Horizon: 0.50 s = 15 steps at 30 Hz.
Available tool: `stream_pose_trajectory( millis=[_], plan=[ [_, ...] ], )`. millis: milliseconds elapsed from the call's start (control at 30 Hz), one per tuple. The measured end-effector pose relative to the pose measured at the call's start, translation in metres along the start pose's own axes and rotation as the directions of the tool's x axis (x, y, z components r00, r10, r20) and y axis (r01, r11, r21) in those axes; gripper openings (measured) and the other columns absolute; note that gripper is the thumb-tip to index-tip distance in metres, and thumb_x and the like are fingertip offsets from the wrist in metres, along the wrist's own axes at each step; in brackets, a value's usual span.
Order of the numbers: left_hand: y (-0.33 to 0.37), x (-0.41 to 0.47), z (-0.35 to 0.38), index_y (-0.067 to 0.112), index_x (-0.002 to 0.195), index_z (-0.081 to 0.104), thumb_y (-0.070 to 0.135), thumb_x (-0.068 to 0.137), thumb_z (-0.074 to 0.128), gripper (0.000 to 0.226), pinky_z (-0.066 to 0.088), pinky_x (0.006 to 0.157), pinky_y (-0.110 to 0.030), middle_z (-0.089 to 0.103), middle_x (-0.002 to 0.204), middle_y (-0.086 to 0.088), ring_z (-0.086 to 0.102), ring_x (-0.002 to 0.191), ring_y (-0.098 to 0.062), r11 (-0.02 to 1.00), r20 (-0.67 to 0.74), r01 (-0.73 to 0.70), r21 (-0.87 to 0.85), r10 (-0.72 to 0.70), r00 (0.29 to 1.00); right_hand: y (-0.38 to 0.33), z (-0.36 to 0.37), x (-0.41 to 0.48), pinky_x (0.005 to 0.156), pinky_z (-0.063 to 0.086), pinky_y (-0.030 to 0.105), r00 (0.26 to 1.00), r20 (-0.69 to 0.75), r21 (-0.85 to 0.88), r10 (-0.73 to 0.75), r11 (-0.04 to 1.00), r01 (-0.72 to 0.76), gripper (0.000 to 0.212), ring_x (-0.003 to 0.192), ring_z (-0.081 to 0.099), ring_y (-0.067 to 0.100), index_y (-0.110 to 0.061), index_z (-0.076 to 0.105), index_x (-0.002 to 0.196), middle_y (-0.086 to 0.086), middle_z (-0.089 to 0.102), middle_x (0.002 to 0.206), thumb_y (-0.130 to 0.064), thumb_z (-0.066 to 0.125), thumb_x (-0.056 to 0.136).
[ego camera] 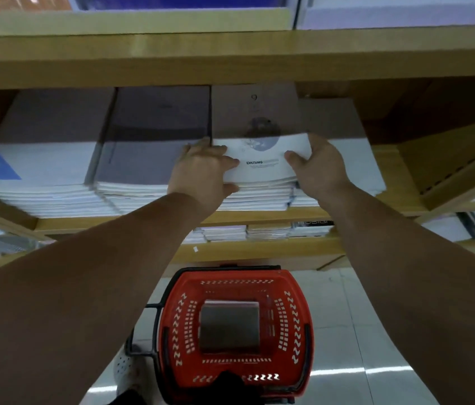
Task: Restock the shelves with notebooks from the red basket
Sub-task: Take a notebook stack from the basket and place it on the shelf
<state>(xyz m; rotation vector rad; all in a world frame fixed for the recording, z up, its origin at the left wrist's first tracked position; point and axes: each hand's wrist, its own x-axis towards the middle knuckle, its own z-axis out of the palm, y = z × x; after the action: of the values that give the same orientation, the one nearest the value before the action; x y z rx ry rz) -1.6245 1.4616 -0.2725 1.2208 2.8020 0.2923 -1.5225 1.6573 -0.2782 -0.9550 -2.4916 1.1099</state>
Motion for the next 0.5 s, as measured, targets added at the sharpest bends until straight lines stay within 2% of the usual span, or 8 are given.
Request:
stream_pose_trajectory(
  millis=[133,300,400,500],
  plan=[
    [-0.017,0.0,0.002,0.034,0.152,0.041,0.059,0.093,0.057,0.066,0.014,0.123,-0.054,0.031,0.163,-0.003,0.021,0.152,-0.03,0.995,0.018,0.026,0.092,-0.027,0.999,0.002,0.015,0.006,0.107,0.04,0.043,0.999,0.036,-0.218,0.002,0.976,0.006,0.065,0.133,0.043,0.041,-0.008,0.039,0.151,0.02,0.044,0.147,-0.045,0.056,0.1],
    [-0.04,-0.003,0.007,0.035,0.16,0.003,0.069,0.096,0.028,0.077,0.005,0.123,-0.058,0.003,0.17,0.003,-0.001,0.156,-0.028,0.988,0.13,0.041,0.149,-0.061,0.99,-0.004,0.033,0.007,0.118,0.031,0.044,0.99,0.129,-0.251,0.056,0.968,-0.022,0.084,0.148,0.029,0.035,-0.003,0.011,0.161,0.014,0.017,0.167,-0.053,0.045,0.103],
    [-0.046,-0.008,0.009,0.033,0.16,-0.004,0.072,0.094,0.019,0.08,0.003,0.123,-0.059,-0.003,0.17,0.006,-0.006,0.156,-0.025,0.985,0.111,0.059,0.162,-0.078,0.991,-0.008,0.037,0.01,0.125,0.015,0.046,0.986,0.164,-0.272,0.044,0.962,0.003,0.086,0.152,0.023,0.034,-0.002,0.008,0.161,0.015,0.014,0.167,-0.054,0.044,0.103],
    [-0.048,-0.009,0.01,0.032,0.16,-0.007,0.077,0.09,0.015,0.086,0.003,0.122,-0.061,-0.004,0.17,0.007,-0.006,0.156,-0.023,0.982,0.099,0.092,0.165,-0.109,0.989,-0.009,0.04,0.014,0.125,0.012,0.051,0.989,0.147,-0.285,0.027,0.958,0.016,0.081,0.151,0.026,0.031,-0.005,0.015,0.159,0.013,0.02,0.165,-0.056,0.043,0.102]
  ],
)
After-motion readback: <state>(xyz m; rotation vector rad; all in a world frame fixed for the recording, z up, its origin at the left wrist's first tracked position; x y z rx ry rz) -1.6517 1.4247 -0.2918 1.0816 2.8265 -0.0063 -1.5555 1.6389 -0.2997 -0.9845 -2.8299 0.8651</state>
